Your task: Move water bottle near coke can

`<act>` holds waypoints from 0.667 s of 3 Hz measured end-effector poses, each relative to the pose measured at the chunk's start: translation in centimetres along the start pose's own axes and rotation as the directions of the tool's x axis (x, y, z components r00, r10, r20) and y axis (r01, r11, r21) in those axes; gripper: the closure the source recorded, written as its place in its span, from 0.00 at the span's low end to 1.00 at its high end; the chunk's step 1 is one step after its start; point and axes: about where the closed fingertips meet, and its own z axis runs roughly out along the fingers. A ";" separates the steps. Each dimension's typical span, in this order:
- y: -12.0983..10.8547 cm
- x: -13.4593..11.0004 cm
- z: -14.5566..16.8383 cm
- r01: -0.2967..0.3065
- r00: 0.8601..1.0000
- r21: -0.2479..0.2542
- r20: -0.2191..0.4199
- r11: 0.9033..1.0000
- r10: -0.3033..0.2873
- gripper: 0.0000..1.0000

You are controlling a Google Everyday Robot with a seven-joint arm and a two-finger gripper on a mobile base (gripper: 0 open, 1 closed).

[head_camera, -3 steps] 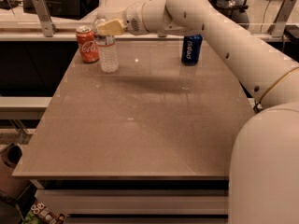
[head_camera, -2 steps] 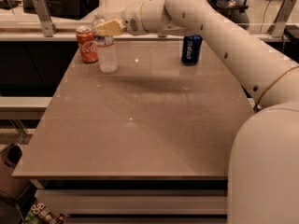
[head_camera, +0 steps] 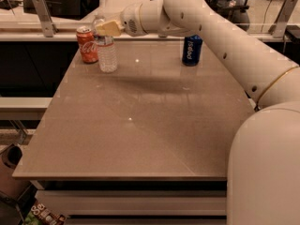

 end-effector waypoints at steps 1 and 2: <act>0.2 0.0 0.2 0.000 1.000 -0.004 0.000 1.000 0.000 0.12; 0.3 0.0 0.5 -0.001 1.000 -0.008 -0.001 1.000 0.001 0.00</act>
Offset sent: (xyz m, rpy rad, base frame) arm -0.0004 0.0023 -0.0008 0.0000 0.0014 0.0033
